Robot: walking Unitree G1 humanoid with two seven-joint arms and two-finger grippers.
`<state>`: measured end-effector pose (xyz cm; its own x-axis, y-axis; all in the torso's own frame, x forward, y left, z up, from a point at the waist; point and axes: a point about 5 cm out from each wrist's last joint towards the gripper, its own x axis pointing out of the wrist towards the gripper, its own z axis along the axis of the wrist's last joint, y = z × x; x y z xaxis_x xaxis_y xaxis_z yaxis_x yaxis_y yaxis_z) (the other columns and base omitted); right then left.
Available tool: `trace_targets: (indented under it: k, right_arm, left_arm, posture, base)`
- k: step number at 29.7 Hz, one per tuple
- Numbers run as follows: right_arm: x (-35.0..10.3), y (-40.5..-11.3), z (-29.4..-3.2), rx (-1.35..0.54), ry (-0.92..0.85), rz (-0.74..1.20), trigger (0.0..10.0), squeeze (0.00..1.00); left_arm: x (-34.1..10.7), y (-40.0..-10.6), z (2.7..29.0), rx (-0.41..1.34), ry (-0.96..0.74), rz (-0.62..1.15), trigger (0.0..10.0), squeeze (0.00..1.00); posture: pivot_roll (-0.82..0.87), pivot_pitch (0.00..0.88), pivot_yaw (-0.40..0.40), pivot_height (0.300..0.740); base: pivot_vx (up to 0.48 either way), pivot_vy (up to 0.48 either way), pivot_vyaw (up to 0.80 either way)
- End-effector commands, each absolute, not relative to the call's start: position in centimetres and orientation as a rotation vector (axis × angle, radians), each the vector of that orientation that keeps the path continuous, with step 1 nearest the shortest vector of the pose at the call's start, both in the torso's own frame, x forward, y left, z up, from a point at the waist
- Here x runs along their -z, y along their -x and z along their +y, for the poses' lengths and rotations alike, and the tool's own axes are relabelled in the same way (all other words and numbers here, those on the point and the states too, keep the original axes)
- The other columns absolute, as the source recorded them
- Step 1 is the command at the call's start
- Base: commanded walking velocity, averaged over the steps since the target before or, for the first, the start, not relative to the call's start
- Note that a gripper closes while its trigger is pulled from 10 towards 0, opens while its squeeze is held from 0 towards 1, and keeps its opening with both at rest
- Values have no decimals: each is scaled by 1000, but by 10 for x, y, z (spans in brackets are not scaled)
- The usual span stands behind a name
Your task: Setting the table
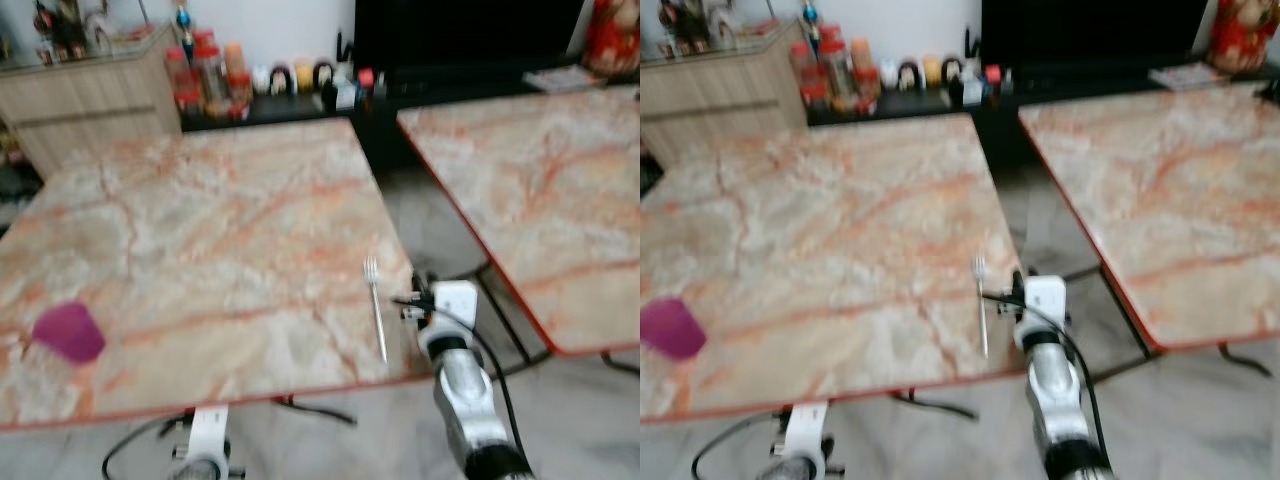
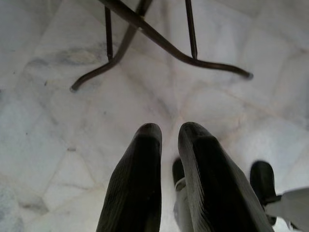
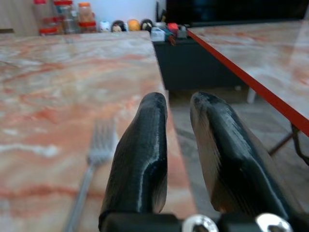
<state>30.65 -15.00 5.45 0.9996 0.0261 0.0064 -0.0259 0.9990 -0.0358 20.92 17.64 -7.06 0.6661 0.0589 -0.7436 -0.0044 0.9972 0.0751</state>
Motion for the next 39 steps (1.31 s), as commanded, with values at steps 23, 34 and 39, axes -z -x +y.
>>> trace_targets:
  k: [23,34,39]
  right_arm:
    - [-49,-294,-129,-91,-56,0,10000,1000]
    - [-34,-285,-149,40,-22,104,10000,0]
    - [-32,-285,-152,67,-47,123,10000,0]
  left_arm:
    - [71,-205,190,-57,-96,850,10000,0]
    - [74,-202,186,-41,-84,865,10000,0]
    - [74,-202,186,-40,-84,868,10000,0]
  posture:
    - [-75,0,31,740]
    - [-84,0,31,740]
    - [-83,0,30,740]
  base:
    - [30,0,0]
    - [0,0,0]
    - [0,0,0]
